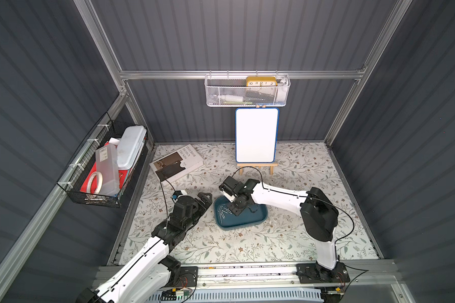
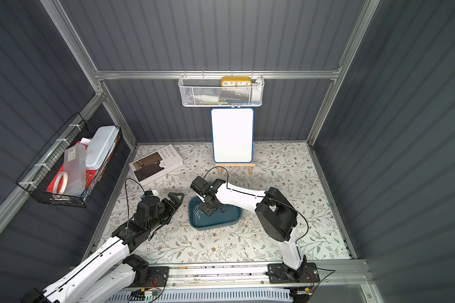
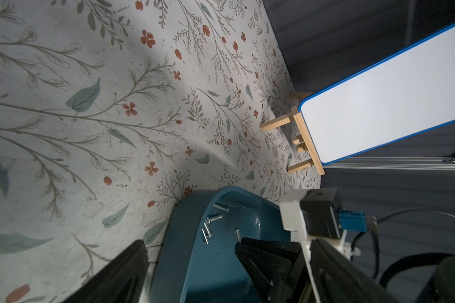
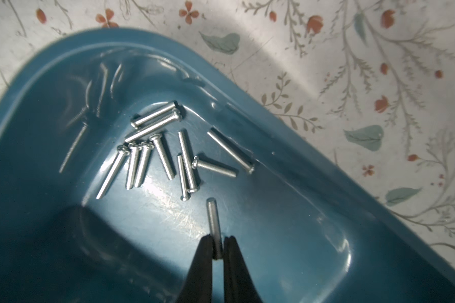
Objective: Take out the screws from the storage box
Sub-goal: Pick up the screw from the storage box, then place the screw at the center of the board.
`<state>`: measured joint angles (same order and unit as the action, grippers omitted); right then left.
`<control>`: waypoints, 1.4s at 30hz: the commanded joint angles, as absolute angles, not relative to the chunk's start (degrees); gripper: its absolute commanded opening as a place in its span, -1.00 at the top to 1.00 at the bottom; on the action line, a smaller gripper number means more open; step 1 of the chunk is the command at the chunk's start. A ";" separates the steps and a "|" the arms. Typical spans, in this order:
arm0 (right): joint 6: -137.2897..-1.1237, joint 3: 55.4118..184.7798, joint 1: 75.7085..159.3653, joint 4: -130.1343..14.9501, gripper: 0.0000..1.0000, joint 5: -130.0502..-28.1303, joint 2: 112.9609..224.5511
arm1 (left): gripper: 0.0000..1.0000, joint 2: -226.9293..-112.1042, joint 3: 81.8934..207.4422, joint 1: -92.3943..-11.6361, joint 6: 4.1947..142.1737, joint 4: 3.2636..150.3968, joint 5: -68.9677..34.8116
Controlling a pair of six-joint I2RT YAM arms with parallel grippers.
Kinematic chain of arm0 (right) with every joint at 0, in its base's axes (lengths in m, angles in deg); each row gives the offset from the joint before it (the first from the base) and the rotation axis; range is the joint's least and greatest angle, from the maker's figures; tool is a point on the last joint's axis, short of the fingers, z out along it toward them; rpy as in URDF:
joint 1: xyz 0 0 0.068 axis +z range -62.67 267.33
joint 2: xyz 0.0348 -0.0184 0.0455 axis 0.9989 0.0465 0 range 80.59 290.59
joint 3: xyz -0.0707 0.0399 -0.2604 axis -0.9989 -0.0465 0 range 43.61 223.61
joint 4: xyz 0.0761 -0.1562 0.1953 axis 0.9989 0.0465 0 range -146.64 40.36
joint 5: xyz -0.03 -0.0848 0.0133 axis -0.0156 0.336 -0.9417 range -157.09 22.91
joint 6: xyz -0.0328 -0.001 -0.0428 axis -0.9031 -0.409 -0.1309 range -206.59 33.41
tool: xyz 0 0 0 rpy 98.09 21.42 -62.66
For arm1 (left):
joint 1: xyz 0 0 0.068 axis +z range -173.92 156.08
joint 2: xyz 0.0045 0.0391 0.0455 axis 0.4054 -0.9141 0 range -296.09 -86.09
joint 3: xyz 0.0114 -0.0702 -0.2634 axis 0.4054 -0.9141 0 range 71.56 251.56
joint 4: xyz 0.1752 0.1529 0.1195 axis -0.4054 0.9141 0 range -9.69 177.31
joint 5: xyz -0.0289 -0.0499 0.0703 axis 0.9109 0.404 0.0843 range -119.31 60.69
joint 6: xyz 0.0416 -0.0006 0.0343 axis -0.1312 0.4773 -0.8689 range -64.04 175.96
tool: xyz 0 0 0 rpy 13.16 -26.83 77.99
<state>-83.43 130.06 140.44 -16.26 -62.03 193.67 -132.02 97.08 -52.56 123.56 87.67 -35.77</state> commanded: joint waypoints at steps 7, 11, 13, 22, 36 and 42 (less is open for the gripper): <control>-79.58 126.89 139.28 -17.24 1.00 -61.23 187.11 | -0.99 -133.43 99.34 -52.74 123.73 88.21 -35.75; -78.78 125.76 138.88 -17.28 1.00 -61.26 184.53 | -0.99 -133.31 99.42 -52.74 123.81 87.74 -36.00; -78.43 125.27 138.62 -17.27 1.00 -61.05 183.55 | -0.99 -133.24 99.34 -52.74 123.75 87.56 -36.05; -75.92 121.44 135.71 -17.90 1.00 -61.50 178.93 | -0.99 -135.06 100.20 -52.74 122.72 86.90 -35.23; -69.31 112.73 123.88 -16.90 1.00 -62.59 169.13 | -0.99 -140.74 101.13 -52.74 121.38 83.28 -34.21; -65.62 106.36 117.40 -15.62 1.00 -58.36 165.25 | -0.99 -142.47 101.36 -52.74 120.01 82.74 -34.09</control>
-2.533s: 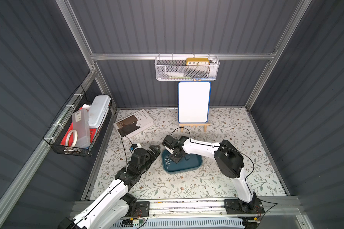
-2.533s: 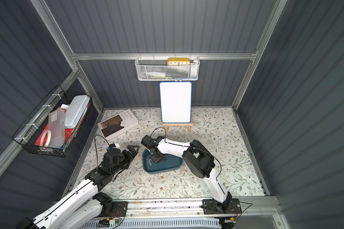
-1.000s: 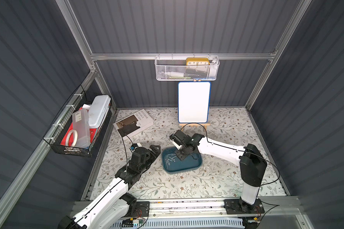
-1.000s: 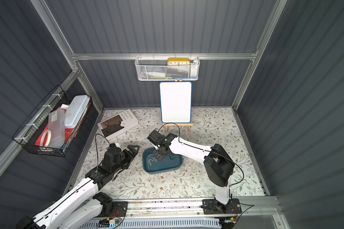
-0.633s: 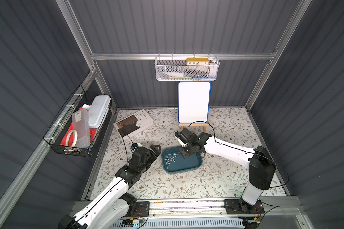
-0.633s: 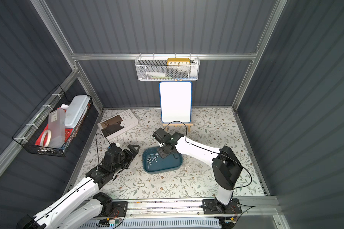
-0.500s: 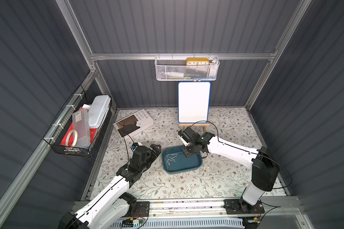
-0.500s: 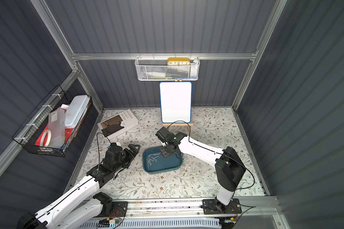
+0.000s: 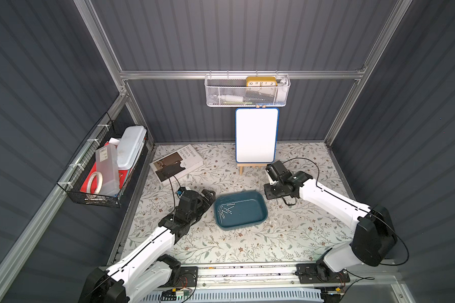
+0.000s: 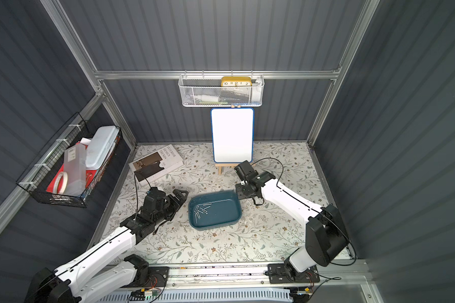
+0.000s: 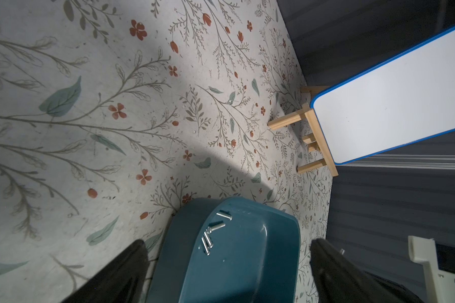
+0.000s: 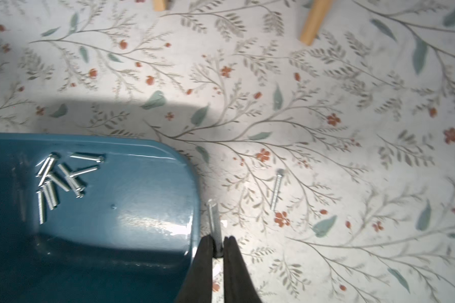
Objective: Take out the screws from the storage box
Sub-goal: Place the screw at the center of the board.
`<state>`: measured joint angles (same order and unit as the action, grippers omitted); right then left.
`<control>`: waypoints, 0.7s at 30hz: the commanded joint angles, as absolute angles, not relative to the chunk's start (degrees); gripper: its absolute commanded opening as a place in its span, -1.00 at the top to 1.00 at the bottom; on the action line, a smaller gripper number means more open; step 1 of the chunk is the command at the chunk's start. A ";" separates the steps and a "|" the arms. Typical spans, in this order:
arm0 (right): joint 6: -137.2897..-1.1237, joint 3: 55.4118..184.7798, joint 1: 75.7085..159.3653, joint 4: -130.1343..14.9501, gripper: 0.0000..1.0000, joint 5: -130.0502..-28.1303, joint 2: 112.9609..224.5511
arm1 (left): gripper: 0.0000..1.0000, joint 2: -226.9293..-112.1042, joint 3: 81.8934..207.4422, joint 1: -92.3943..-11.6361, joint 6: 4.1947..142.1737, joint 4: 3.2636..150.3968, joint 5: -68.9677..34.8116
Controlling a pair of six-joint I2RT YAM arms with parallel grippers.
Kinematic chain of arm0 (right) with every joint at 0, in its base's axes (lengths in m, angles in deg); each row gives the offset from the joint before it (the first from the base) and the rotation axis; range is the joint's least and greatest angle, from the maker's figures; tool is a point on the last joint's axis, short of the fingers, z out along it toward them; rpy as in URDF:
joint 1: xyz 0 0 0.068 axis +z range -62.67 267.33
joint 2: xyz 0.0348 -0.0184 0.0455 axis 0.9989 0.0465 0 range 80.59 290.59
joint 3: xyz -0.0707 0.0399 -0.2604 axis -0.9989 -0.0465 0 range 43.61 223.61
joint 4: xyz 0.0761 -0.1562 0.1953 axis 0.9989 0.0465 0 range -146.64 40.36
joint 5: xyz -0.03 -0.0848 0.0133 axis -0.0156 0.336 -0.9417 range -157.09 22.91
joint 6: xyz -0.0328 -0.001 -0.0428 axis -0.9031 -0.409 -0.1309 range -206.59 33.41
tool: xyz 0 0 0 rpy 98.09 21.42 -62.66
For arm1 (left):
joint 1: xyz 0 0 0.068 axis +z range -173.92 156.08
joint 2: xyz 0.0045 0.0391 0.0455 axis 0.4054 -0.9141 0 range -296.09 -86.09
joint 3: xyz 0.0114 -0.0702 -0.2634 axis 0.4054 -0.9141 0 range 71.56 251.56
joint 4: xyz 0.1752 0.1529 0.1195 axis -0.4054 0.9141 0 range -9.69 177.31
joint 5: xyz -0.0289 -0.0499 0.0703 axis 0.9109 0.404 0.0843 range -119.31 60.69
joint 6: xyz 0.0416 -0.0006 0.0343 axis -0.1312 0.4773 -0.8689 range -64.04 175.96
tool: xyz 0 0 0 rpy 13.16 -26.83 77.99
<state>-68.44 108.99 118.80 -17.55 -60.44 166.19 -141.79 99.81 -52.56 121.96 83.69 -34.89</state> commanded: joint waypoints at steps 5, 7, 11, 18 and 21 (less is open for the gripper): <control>-64.43 102.01 113.02 -16.97 1.00 -60.45 166.30 | -0.99 -143.60 101.11 -52.74 119.90 81.40 -33.47; -64.83 99.99 111.43 -19.34 1.00 -61.51 167.46 | -0.99 -144.15 101.16 -52.74 119.73 80.61 -32.77; -65.88 99.83 109.32 -20.49 1.00 -63.36 171.66 | -0.99 -145.75 102.05 -52.74 118.00 80.96 -31.64; -67.34 101.26 107.49 -21.94 1.00 -63.77 175.73 | -0.99 -145.57 101.27 -52.74 117.84 80.31 -31.46; -67.69 101.81 107.31 -22.58 0.97 -64.27 177.69 | -0.99 -145.71 101.25 -52.74 117.84 80.31 -31.35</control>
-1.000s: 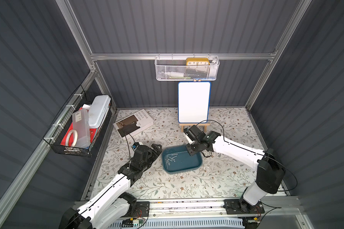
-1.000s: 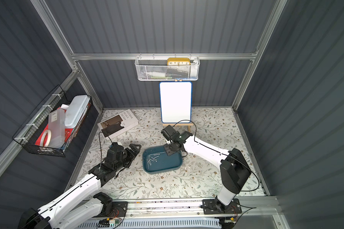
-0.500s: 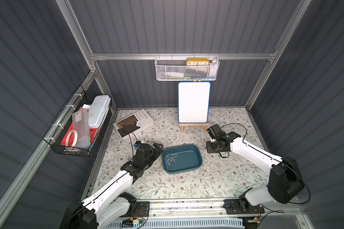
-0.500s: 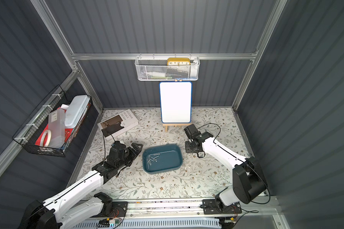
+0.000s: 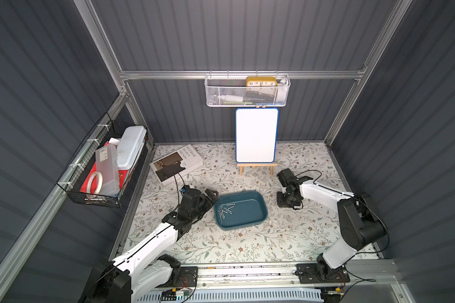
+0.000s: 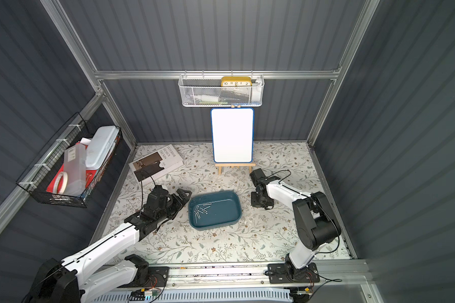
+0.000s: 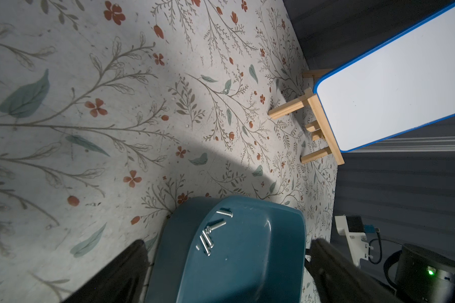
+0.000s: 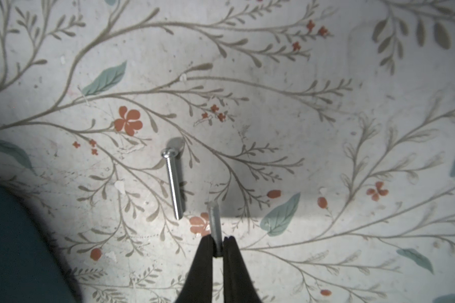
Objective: Take out the screws from the storage box
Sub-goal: Place the screw at the center of the board.
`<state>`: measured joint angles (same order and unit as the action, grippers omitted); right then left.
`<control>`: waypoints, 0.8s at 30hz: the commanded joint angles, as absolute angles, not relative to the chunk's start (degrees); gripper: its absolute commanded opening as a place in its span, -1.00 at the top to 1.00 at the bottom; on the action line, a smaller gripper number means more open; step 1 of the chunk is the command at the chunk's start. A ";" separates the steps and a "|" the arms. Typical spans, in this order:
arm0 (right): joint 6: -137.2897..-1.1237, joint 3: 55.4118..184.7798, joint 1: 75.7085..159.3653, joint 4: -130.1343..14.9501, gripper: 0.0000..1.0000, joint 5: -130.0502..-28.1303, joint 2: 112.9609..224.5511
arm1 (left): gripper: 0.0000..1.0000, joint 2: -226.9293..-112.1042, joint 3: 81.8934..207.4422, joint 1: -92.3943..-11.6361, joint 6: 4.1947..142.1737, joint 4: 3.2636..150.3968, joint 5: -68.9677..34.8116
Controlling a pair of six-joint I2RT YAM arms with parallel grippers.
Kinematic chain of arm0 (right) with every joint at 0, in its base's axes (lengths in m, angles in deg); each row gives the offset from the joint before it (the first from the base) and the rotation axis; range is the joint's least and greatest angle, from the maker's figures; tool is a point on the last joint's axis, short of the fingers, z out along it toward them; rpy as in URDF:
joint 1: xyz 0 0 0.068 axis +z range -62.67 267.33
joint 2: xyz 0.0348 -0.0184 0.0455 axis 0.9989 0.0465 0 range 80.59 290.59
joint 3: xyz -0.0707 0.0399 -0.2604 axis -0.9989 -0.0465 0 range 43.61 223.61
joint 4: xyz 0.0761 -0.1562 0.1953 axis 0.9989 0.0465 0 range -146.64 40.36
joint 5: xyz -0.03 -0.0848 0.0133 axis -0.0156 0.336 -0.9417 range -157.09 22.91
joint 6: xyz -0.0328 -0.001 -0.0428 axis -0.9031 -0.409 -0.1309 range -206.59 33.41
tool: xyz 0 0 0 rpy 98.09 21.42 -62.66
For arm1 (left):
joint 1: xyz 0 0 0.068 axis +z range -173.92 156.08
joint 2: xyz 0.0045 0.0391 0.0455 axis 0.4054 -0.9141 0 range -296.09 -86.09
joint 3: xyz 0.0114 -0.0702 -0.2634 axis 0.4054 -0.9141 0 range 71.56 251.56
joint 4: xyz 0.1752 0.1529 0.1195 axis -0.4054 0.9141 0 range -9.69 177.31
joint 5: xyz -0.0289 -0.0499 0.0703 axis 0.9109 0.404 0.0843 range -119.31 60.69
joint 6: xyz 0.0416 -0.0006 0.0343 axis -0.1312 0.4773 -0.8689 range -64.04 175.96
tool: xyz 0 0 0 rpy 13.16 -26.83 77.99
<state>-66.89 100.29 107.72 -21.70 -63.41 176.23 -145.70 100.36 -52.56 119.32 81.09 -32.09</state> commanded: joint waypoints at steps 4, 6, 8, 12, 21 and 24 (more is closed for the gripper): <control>-68.11 102.49 107.19 -22.88 0.95 -63.96 179.82 | -0.99 -145.69 101.18 -52.74 117.84 80.31 -31.30; -68.13 102.56 107.20 -23.18 0.90 -64.46 180.60 | -0.99 -145.78 101.03 -52.74 117.82 80.31 -31.28; -68.22 102.73 107.18 -23.05 0.86 -64.70 181.38 | -0.99 -145.64 100.84 -52.74 118.01 80.31 -31.26; -68.57 103.54 107.20 -22.02 0.78 -64.48 181.97 | -0.99 -145.55 100.73 -52.74 118.06 80.24 -31.16; -68.45 103.81 107.20 -21.19 0.58 -65.92 180.31 | -0.99 -144.92 100.66 -52.74 118.19 80.39 -31.29; -68.36 103.72 107.15 -21.05 0.55 -66.44 178.85 | -0.99 -144.59 100.54 -52.74 118.32 80.65 -31.31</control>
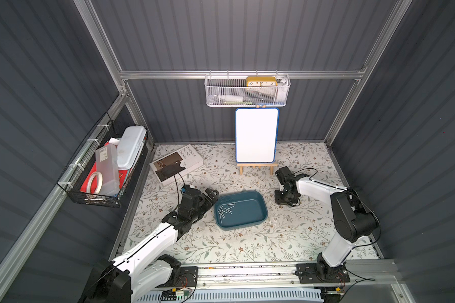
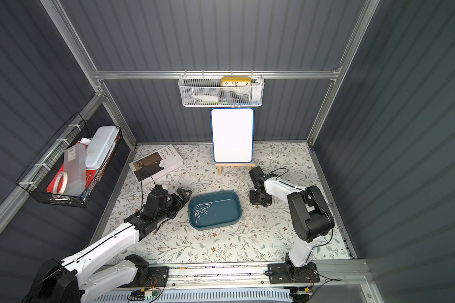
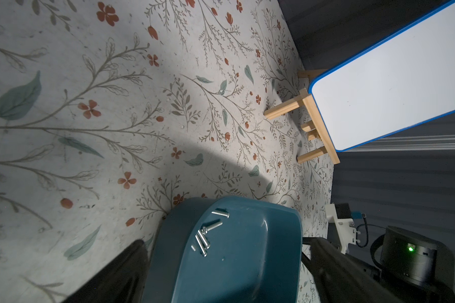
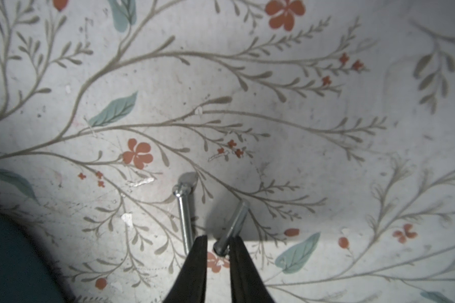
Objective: Take out the screws from the storage box
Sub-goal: Place the screw at the center of the board.
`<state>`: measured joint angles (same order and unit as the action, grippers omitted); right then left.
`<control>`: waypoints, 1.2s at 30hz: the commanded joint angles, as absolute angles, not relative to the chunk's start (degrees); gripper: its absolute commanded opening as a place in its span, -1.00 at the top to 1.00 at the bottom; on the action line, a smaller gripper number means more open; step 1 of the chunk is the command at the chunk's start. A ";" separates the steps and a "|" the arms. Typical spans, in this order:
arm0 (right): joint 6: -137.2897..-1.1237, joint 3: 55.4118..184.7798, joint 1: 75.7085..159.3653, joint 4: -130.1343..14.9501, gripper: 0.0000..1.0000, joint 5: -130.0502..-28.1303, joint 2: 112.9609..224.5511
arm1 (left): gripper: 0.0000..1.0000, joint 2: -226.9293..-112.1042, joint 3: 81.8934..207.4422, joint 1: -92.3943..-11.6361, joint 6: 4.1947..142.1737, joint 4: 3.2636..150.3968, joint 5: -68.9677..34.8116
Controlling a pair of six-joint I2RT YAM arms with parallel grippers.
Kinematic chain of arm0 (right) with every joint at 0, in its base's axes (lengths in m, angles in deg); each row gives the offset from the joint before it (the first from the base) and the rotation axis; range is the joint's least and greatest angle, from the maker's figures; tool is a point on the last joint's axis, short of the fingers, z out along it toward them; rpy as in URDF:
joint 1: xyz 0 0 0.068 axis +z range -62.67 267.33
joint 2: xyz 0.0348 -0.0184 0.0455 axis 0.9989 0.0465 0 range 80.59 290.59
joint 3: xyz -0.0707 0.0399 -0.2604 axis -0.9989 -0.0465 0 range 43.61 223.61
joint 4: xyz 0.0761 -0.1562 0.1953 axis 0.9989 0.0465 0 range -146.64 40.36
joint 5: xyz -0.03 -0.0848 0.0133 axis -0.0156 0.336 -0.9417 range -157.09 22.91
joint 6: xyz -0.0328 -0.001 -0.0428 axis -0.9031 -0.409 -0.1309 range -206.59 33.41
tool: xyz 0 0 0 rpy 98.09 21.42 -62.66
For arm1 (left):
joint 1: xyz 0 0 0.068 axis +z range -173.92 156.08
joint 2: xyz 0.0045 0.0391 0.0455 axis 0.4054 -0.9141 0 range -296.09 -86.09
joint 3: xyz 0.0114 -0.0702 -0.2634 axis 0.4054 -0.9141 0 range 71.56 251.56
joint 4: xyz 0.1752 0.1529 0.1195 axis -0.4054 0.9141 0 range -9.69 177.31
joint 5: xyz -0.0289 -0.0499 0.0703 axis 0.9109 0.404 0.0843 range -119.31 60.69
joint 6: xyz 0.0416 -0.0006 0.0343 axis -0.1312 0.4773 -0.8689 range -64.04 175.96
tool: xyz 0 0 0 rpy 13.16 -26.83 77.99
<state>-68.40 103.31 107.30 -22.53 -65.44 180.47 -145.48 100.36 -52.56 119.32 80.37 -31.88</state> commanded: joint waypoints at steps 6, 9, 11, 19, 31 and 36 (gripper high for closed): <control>-68.85 105.07 107.20 -18.26 0.54 -65.71 175.39 | -0.99 -144.08 100.39 -52.74 118.54 80.92 -31.34; -69.36 106.15 107.20 -16.34 0.51 -64.86 172.85 | -0.99 -143.92 100.46 -52.74 118.50 80.93 -31.39; -69.90 106.86 107.20 -15.08 0.49 -65.47 171.05 | -0.99 -144.03 100.48 -52.74 118.48 80.92 -31.34; -72.78 108.49 109.25 -14.72 0.33 -72.82 163.17 | -0.99 -144.37 100.29 -52.74 118.54 80.23 -31.25; -82.09 119.45 134.60 -13.45 0.09 -64.14 174.77 | -0.98 -142.16 99.69 -52.74 120.00 80.72 -33.04; -81.12 126.57 137.40 -12.51 0.07 -64.40 184.43 | -0.98 -139.51 99.88 -52.74 120.81 82.91 -34.37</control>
